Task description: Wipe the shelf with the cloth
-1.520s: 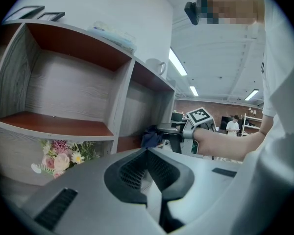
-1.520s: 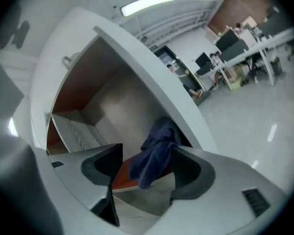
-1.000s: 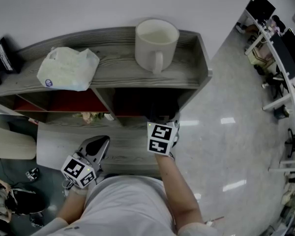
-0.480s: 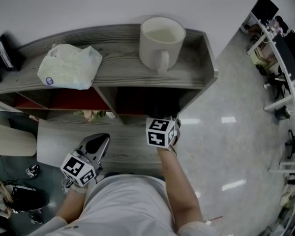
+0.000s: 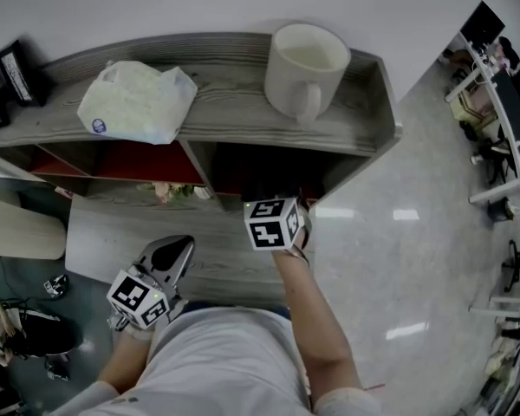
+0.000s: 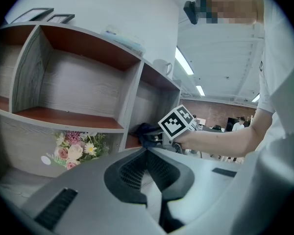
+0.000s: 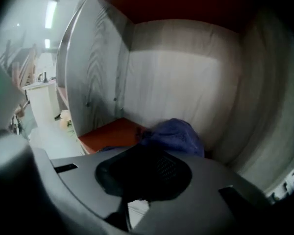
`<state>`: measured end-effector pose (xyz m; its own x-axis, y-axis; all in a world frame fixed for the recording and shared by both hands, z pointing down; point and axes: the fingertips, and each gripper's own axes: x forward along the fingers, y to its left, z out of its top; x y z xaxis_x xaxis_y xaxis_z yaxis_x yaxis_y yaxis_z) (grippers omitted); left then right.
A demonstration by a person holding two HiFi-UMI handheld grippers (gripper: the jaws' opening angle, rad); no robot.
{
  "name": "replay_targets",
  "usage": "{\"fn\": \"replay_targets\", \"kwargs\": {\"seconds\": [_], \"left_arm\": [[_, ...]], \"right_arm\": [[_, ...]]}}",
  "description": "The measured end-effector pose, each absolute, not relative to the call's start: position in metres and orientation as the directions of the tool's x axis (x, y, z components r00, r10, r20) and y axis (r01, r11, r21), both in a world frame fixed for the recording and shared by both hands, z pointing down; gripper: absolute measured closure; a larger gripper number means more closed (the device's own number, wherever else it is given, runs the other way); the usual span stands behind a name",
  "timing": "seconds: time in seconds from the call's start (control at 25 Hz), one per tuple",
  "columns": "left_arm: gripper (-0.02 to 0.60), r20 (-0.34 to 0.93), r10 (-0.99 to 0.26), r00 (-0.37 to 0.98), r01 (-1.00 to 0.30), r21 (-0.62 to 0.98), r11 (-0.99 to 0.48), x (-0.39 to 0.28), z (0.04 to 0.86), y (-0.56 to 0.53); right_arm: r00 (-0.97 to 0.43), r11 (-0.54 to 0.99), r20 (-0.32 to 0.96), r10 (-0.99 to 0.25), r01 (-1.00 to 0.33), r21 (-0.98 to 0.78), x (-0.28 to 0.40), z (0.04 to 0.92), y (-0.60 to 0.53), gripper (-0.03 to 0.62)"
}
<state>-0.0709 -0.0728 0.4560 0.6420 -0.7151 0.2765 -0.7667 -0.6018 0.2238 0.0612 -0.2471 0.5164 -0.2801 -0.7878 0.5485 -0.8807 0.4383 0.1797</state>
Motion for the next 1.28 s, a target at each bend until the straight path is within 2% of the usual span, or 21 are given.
{"fn": "replay_targets", "kwargs": {"seconds": [0.4,0.72,0.88,1.0,1.16,1.28], "left_arm": [[0.568,0.294,-0.787,0.542,-0.84,0.217,-0.498,-0.109,0.457,-0.053],[0.568,0.296,-0.804,0.515,-0.856,0.211,-0.471,-0.117,0.456,-0.046],[0.568,0.29,-0.804,0.519,-0.854,0.207,-0.477,-0.114,0.453,-0.047],[0.568,0.288,-0.802,0.524,-0.851,0.205,-0.483,-0.112,0.452,-0.048],[0.568,0.287,-0.8,0.526,-0.85,0.203,-0.486,-0.111,0.452,-0.048],[0.568,0.288,-0.803,0.523,-0.852,0.203,-0.482,-0.113,0.451,-0.049]], "right_arm": [[-0.468,0.661,0.583,-0.664,-0.732,0.165,-0.036,0.518,-0.23,0.54],[-0.457,0.65,0.543,-0.704,-0.722,0.235,-0.035,0.508,-0.227,0.537],[-0.437,0.609,0.487,-0.756,-0.743,0.279,-0.027,0.485,-0.228,0.498],[-0.423,0.582,0.463,-0.779,-0.761,0.286,-0.019,0.473,-0.237,0.422],[-0.427,0.605,0.492,-0.759,-0.743,0.288,-0.016,0.48,-0.251,0.367],[-0.424,0.625,0.522,-0.74,-0.721,0.299,-0.018,0.491,-0.257,0.359]]}}
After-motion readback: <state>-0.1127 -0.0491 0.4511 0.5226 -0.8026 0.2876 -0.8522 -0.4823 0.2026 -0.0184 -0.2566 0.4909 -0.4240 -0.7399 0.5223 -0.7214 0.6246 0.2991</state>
